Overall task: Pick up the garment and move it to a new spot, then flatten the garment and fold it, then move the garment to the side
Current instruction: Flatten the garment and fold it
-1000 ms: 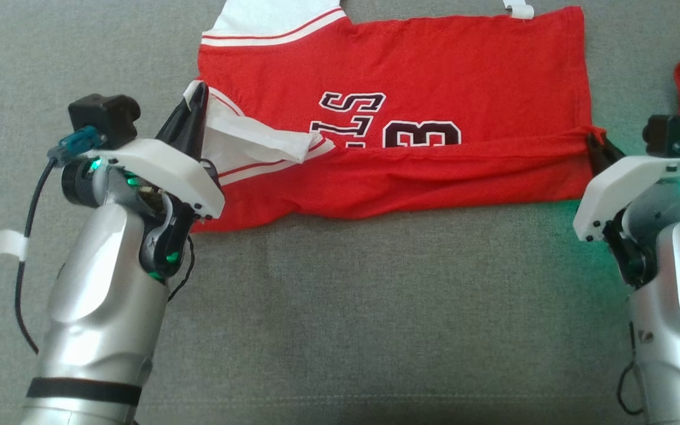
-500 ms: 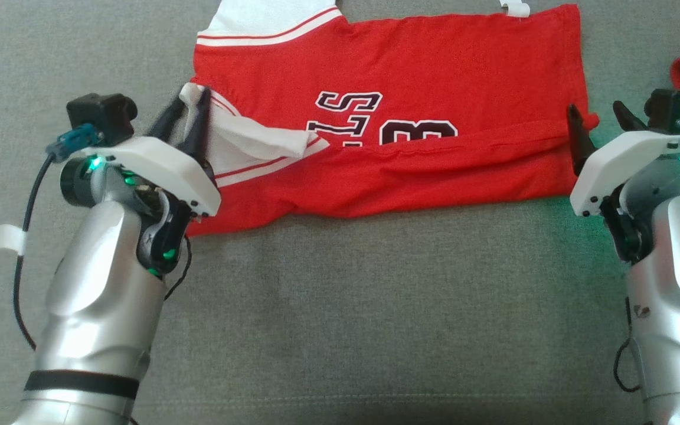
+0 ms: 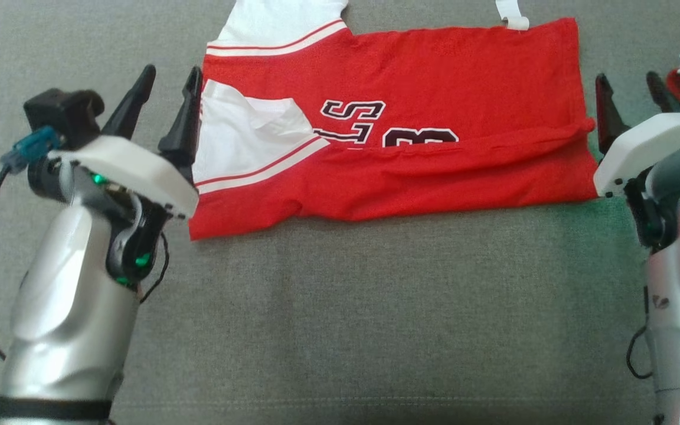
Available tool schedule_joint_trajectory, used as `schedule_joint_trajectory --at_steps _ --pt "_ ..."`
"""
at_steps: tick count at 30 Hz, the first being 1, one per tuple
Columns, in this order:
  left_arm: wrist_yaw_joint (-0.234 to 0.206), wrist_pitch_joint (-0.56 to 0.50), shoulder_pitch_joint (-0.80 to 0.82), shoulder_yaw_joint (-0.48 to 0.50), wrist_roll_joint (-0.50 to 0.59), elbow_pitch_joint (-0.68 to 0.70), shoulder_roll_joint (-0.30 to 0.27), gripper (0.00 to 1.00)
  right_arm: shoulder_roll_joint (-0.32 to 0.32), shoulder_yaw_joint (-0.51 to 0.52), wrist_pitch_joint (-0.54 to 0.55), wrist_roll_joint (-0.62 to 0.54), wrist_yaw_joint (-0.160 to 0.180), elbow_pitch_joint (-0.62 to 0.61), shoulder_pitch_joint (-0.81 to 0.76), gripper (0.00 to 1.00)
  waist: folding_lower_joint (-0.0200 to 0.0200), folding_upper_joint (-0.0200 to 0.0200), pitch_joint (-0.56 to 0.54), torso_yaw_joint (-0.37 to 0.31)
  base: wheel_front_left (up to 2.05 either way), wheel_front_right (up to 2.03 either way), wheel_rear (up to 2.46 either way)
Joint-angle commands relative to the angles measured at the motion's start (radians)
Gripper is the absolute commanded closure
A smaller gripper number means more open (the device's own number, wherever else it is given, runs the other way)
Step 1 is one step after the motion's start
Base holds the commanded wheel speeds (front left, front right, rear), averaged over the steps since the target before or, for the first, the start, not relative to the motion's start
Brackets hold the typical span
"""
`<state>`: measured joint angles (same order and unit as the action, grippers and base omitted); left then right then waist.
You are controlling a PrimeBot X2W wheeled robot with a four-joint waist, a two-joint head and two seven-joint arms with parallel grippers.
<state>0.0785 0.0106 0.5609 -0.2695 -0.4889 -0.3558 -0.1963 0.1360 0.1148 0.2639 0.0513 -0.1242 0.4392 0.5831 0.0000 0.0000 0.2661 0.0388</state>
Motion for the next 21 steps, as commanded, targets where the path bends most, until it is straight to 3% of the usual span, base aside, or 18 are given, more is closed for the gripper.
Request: schedule_joint_trajectory --at_steps 1,11,21 --pt "-0.006 -0.009 0.000 0.045 -0.009 0.057 -0.045 0.00 0.007 -0.017 0.000 -0.005 -0.007 -0.054 0.011 0.00 0.0000 0.0000 -0.007 0.001 0.00 0.00 0.00" --pt "-0.054 -0.150 -0.255 0.054 -0.084 0.246 -0.078 0.00 0.013 -0.026 0.012 0.034 -0.007 -0.206 -0.158 0.00 0.0000 0.0000 -0.055 0.014 0.00 0.00 0.00" --pt "-0.098 -0.087 -0.409 0.069 -0.133 0.250 -0.012 0.00 -0.064 0.013 -0.075 0.043 -0.007 -0.319 -0.368 0.00 0.0000 0.0000 -0.077 0.006 0.00 0.00 0.00"
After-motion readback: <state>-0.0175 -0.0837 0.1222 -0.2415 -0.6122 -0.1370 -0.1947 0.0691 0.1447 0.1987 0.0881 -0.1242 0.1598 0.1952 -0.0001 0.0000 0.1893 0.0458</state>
